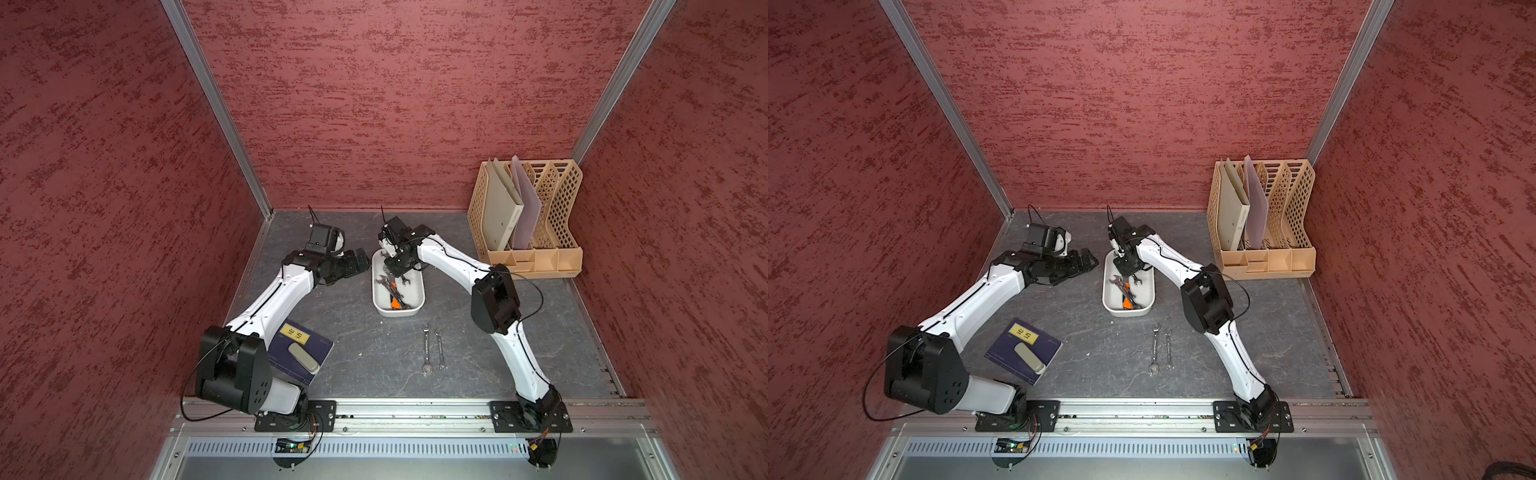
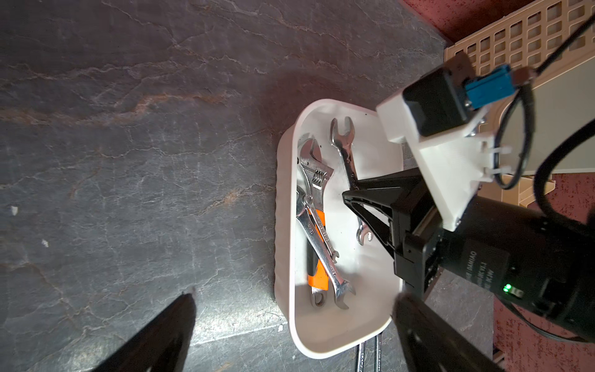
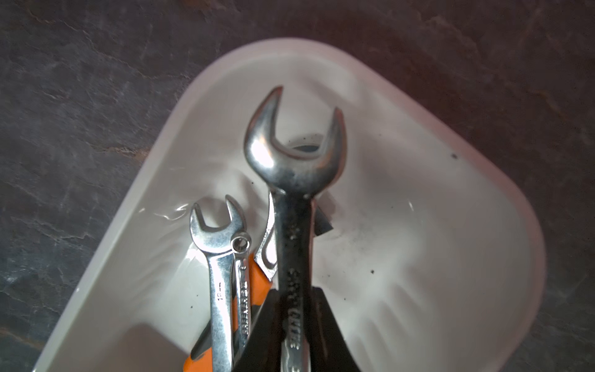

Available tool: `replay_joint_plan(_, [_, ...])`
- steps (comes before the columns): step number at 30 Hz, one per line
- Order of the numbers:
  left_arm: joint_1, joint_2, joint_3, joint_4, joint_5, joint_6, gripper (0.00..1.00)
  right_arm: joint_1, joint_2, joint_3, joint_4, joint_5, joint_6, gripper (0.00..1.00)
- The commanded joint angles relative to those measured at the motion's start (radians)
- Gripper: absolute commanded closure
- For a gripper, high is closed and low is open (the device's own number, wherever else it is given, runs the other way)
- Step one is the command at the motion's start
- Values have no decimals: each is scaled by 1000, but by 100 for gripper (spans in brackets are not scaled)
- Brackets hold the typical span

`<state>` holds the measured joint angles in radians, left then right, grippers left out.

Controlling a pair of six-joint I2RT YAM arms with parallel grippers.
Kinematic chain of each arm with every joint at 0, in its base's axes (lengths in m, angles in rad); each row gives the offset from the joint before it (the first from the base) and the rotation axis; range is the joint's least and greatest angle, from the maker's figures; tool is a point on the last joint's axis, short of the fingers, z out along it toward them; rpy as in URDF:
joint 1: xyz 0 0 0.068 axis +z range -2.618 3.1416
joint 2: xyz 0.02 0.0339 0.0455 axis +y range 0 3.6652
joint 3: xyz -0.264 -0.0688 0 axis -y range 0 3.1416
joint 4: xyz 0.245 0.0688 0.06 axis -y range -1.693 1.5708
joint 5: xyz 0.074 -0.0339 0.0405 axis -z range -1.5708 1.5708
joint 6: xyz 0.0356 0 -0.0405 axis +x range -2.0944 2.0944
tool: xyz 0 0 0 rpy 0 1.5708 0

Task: Take out the wrench from the storage box
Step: Place the wrench at the center of the board.

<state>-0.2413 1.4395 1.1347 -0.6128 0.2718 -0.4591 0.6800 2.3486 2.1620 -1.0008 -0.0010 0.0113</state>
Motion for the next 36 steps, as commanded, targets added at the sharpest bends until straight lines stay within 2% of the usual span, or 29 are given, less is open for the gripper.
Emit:
replay_joint_plan(1, [4, -32, 5, 5, 3, 0, 0, 10, -71, -2, 18, -3, 49, 94])
replay_joint_plan(7, [-11, -50, 8, -5, -22, 8, 0, 12, -166, -76, 38, 31, 99, 93])
replay_joint_plan(13, [-39, -64, 12, -12, -48, 11, 0, 13, -303, -224, 73, 70, 147, 93])
replay_joint_plan(22, [-83, -73, -4, -6, -69, 1, 0, 13, -582, -598, 131, 123, 246, 92])
replay_joint_plan(29, [-115, -68, -7, 2, -84, -9, 0, 12, -807, -916, 158, 122, 366, 92])
replay_joint_plan(36, [-122, -67, 6, 0, -96, -4, 0, 13, -981, -1169, 172, 94, 467, 92])
